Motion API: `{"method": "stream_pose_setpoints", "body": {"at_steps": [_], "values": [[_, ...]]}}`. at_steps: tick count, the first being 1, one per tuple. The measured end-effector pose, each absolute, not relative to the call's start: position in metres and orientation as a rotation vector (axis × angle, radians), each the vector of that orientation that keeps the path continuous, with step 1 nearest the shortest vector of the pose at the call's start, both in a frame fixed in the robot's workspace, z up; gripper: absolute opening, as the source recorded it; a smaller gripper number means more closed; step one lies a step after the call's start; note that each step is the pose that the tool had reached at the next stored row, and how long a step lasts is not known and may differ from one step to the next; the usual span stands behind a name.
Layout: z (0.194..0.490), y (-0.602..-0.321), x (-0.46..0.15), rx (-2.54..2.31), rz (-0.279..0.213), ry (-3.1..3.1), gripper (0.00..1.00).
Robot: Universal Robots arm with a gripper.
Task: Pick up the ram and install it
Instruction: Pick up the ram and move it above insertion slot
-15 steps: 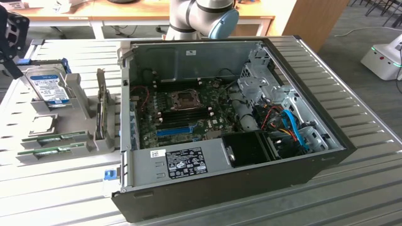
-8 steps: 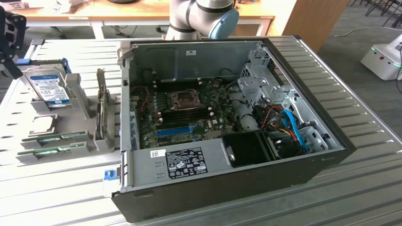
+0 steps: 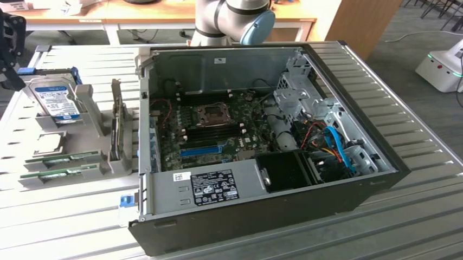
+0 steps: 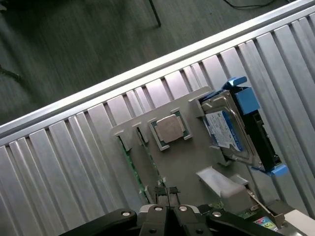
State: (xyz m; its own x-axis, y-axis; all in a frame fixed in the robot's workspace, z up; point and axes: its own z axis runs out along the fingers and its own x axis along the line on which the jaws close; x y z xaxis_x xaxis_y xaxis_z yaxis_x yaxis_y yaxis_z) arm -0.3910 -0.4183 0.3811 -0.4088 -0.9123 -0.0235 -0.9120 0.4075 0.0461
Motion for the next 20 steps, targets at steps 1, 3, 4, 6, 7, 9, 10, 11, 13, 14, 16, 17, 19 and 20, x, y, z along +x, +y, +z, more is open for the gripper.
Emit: {"method": "stream_pose_setpoints", "body": {"at_steps": [1,3,4,6,7,9,10,11,13,14,16,17,19,20], "values": [[0.3811,-0.4183,-0.3910,1.725,-0.081,-2.618,0.11],[0.3810,-0.4183,-0.3910,1.763,-0.081,-2.591,0.11],[0.3811,-0.4183,-0.3910,1.781,-0.081,-2.578,0.11],[0.3811,-0.4183,-0.3910,1.816,-0.080,-2.553,0.11],[0.3811,-0.4183,-0.3910,1.832,-0.080,-2.541,0.11],[0.3811,-0.4183,-0.3910,1.861,-0.080,-2.519,0.11],[0.3811,-0.4183,-0.3911,1.871,-0.080,-2.512,0.11],[0.3811,-0.4183,-0.3911,1.875,-0.080,-2.509,0.11],[0.3811,-0.4183,-0.3911,1.876,-0.081,-2.508,0.11],[0.3811,-0.4183,-0.3911,1.876,-0.081,-2.508,0.11],[0.3811,-0.4183,-0.3911,1.878,-0.081,-2.507,0.11],[0.3811,-0.4183,-0.3911,1.881,-0.081,-2.504,0.11],[0.3810,-0.4181,-0.3911,1.894,-0.084,-2.496,0.11],[0.3810,-0.4181,-0.3911,1.906,-0.085,-2.488,0.11]]}}
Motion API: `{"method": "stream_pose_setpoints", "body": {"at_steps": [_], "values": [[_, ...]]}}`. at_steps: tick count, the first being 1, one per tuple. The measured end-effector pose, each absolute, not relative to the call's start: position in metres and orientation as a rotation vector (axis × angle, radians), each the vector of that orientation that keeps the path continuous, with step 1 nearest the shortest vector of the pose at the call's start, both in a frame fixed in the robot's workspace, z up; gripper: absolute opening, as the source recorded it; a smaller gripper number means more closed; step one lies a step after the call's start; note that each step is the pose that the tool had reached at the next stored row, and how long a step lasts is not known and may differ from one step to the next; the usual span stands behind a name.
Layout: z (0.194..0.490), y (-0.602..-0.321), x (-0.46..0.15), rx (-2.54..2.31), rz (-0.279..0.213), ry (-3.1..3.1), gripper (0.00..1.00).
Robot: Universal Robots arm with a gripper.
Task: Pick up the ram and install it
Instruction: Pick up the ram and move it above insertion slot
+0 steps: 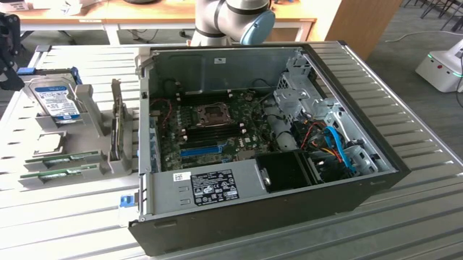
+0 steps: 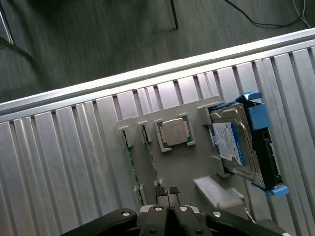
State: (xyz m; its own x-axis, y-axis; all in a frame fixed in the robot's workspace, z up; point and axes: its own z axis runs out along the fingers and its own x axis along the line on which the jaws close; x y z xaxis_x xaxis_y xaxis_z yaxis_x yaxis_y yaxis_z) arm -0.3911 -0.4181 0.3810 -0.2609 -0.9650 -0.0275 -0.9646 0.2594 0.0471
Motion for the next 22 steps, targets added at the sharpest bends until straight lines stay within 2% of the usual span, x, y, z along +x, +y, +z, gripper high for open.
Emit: {"method": "stream_pose_setpoints", "body": {"at_steps": [22], "values": [[0.3811,-0.4183,-0.3911,2.050,-0.088,-2.368,0.11]]}}
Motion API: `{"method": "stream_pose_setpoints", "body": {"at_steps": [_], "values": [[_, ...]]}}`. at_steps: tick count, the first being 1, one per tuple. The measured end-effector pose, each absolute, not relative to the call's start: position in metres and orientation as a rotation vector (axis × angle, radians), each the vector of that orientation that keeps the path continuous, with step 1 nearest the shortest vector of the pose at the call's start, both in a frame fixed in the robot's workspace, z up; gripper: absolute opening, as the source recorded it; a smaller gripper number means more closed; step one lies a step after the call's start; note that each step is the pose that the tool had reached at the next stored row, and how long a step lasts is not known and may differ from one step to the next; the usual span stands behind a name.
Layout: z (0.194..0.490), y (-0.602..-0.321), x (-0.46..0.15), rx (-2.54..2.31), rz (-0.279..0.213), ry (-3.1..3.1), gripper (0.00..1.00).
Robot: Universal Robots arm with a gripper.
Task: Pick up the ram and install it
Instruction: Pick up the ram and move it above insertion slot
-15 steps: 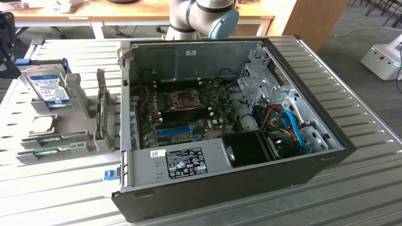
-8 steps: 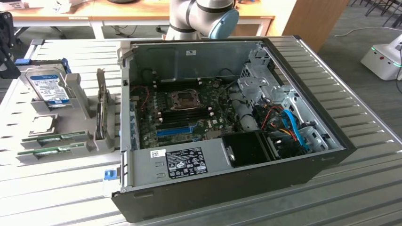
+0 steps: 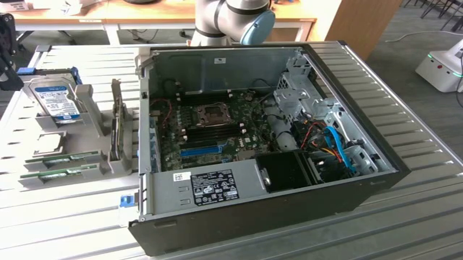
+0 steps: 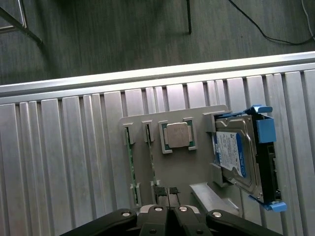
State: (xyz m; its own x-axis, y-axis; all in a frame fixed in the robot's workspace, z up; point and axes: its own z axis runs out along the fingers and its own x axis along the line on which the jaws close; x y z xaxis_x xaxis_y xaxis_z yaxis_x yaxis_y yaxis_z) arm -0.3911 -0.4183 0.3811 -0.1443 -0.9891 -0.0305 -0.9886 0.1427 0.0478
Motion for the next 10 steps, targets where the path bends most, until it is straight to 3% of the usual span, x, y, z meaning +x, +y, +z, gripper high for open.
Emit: {"method": "stream_pose_setpoints", "body": {"at_steps": [4,5,10], "values": [[0.3811,-0.4183,-0.3911,2.049,-0.088,-2.368,0.11],[0.3811,-0.4183,-0.3911,2.049,-0.088,-2.368,0.17],[0.3811,-0.4183,-0.3911,2.050,-0.088,-2.368,0.17]]}}
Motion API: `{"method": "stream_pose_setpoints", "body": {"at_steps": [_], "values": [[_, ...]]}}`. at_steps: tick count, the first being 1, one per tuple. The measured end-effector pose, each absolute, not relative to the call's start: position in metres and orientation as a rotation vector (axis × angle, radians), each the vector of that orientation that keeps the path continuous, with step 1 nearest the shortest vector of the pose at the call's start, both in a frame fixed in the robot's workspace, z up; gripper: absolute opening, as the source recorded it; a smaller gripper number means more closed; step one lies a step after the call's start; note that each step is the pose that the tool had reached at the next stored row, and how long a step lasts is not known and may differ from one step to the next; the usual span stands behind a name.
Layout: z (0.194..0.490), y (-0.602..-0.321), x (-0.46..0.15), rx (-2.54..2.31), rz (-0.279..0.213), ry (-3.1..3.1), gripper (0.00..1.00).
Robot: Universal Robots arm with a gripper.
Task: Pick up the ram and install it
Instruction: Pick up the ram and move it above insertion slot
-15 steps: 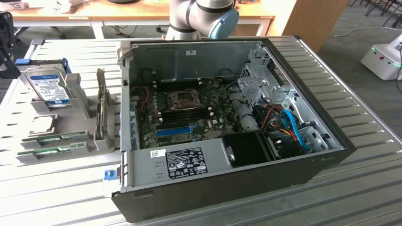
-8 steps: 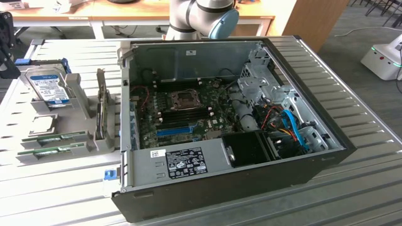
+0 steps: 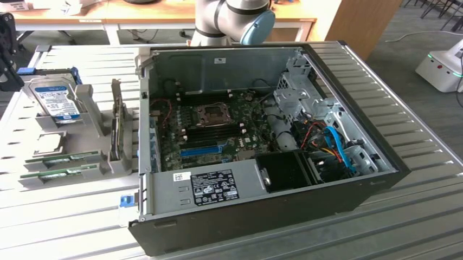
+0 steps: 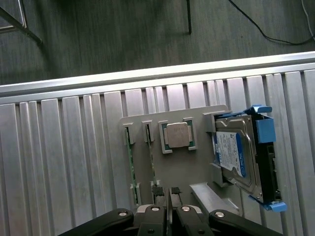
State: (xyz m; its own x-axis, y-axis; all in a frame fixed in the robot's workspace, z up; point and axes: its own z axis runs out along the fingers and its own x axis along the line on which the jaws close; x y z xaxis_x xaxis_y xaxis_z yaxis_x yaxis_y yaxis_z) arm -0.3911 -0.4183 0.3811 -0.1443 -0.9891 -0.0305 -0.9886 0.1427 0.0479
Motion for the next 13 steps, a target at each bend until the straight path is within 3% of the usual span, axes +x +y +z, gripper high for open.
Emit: {"method": "stream_pose_setpoints", "body": {"at_steps": [13], "values": [[0.3811,-0.4183,-0.3911,2.110,-0.088,-2.313,0.17]]}}
